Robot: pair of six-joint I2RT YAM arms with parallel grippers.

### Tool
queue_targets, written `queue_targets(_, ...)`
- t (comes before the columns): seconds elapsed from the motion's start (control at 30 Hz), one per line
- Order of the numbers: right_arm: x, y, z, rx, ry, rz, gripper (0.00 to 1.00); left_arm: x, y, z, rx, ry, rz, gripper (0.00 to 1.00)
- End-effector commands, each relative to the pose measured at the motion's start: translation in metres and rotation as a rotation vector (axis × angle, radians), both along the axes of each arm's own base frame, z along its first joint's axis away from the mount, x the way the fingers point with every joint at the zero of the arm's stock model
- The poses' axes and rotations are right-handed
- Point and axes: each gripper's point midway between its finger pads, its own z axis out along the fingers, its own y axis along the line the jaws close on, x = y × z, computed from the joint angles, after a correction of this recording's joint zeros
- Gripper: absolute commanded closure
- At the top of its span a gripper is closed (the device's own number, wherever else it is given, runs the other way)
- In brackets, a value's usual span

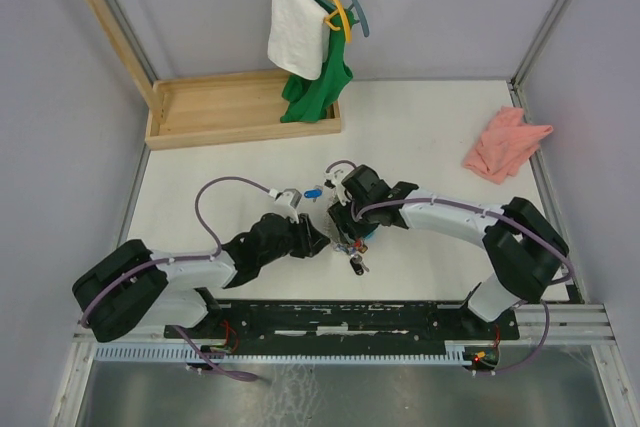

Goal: Put the keys on the keyring

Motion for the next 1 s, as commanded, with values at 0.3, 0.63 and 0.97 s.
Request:
queue_targets(0.3, 0.003, 0.022, -0.024, -0.034, 0.041, 0.091, 0.32, 0.005, 0.024, 0.006, -0.136, 0.020, 0.046, 0.59)
queue_targets(0.63, -0.006, 0.007, -0.045, -0.194, 0.023, 0.100, 0.34, 0.002, 0.018, 0.008, -0.174, 0.038, 0.023, 0.59)
queue_targets(0.97, -0.016, 0.029, -0.029, 0.034, 0.058, 0.112, 0.61, -0.002, 0.006, 0.011, -0.207, 0.041, -0.034, 0.59)
